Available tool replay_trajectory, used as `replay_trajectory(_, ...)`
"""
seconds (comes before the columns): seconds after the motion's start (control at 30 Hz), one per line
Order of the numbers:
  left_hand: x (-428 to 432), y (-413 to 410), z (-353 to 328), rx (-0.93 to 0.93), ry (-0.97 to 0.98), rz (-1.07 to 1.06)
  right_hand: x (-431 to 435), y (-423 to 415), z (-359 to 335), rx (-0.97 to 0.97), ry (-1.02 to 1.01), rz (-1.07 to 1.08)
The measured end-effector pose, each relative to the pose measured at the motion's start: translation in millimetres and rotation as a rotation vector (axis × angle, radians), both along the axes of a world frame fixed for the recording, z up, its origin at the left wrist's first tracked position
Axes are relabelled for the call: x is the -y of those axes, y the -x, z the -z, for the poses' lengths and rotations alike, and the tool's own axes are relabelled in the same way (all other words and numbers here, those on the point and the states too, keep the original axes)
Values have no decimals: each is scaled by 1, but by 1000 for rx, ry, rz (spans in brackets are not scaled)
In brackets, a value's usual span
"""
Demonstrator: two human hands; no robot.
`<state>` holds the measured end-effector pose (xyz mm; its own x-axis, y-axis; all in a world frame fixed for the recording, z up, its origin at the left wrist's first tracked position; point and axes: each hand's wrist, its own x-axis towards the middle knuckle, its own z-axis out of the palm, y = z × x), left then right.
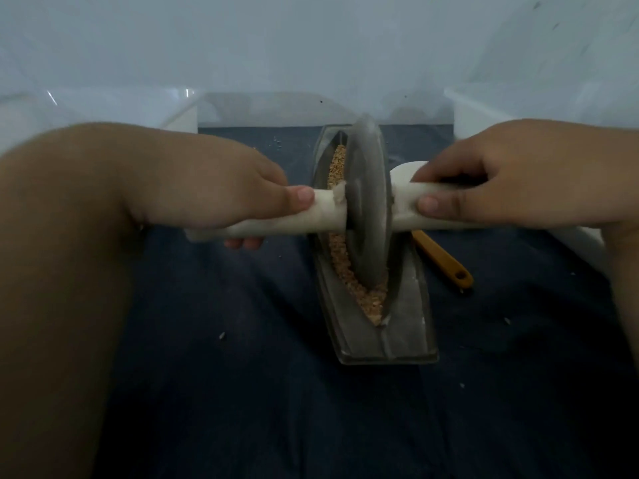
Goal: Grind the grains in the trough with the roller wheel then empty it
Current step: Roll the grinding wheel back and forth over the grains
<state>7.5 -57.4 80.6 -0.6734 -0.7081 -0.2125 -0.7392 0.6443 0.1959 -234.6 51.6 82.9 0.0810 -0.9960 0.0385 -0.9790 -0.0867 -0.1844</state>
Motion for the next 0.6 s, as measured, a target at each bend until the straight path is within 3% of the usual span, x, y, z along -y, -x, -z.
replay_trajectory(0.1,1,2,-1,-74,-127,-28,-6,-5,-4,82,-82,-50)
replay_trajectory(0.2,2,1,0,-86,-110,-8,-3,-4,-2,69,-100,-41)
replay_trajectory(0.27,6,0,1,-69,-11,3,7,0,7,15,-25,4)
replay_trajectory(0.37,28,7,16,-202,190,-55,30,4,31,-36,219,76)
replay_trajectory(0.43,41,18,30,-293,420,-120,44,4,44,-49,359,132)
replay_trajectory(0.5,47,29,44,-266,634,-182,54,4,53,-87,441,164)
replay_trajectory(0.6,49,35,57,-304,709,-164,61,4,56,-125,491,189)
